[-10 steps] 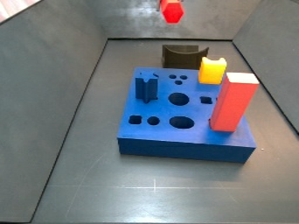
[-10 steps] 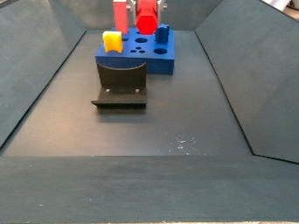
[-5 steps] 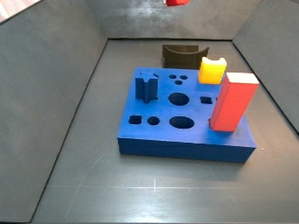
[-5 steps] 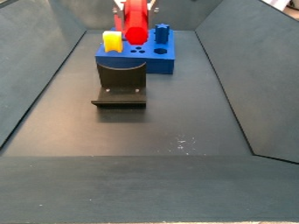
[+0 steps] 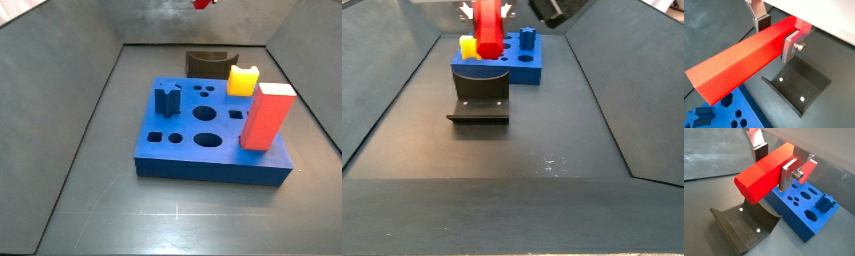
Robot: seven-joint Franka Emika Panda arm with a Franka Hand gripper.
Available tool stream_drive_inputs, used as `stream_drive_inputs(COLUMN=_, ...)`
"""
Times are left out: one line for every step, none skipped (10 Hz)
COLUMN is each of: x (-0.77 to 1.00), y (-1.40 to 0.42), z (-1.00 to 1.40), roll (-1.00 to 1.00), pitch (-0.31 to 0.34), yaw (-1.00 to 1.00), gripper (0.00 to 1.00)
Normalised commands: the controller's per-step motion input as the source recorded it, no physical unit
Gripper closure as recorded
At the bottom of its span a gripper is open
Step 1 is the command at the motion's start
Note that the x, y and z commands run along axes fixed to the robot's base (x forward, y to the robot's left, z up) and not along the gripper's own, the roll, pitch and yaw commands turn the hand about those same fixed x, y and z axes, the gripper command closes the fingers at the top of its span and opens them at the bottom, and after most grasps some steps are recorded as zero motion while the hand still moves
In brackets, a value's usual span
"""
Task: Pick up the hexagon object. Move up. Place the hexagon object on the fixture. Regrasp the hexagon object. Move to above the board. Insert the hexagon object.
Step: Place the hexagon object on the fixture.
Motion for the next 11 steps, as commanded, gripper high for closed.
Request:
stream_drive_inputs(x=0.34, y=0.04, z=0.00, roll=-0.19, pitch=0.099, yaw=-0.08, gripper=1.00)
stream_drive_inputs(x=0.28, y=0.04, z=-0.01, roll=-0.17, pitch=0.088, yaw=-0.08, gripper=1.00)
stream_drive_inputs(x=0.24, y=0.04, z=0.00, roll=-0.17, pitch=0.086, yaw=-0.08, gripper=1.00)
stream_drive_inputs(x=0.16, y=0.07, z=-1.00, roll=-1.00, pitch=-0.033, yaw=-0.13, gripper=1.00)
stream_drive_inputs(x=0.15, y=0.08, z=-1.00, roll=-1.00, pitch=-0.035, yaw=-0.14, gripper=1.00)
stream_drive_inputs(x=0.15, y=0.09, z=-1.00, roll=-1.00, pitch=-0.023, yaw=-0.13, gripper=1.00)
stream_drive_inputs(x=0.16, y=0.09, z=-1.00, roll=-1.00, pitch=0.000, yaw=-0.12, gripper=1.00)
stream_drive_inputs(x=0.17, y=0.09, z=-1.00, roll=-1.00, pitch=0.009, yaw=-0.12, gripper=1.00)
stream_drive_inputs(x=0.17, y=0.10, z=-1.00, roll=-1.00, pitch=0.014, yaw=-0.12, gripper=1.00)
stream_drive_inputs(x=0.18, y=0.10, z=-1.00, roll=-0.93, pitch=0.021, yaw=-0.12, gripper=1.00)
stream_drive_inputs(x=0.19, y=0.11, z=-1.00, roll=-0.71, pitch=0.024, yaw=-0.10, gripper=1.00)
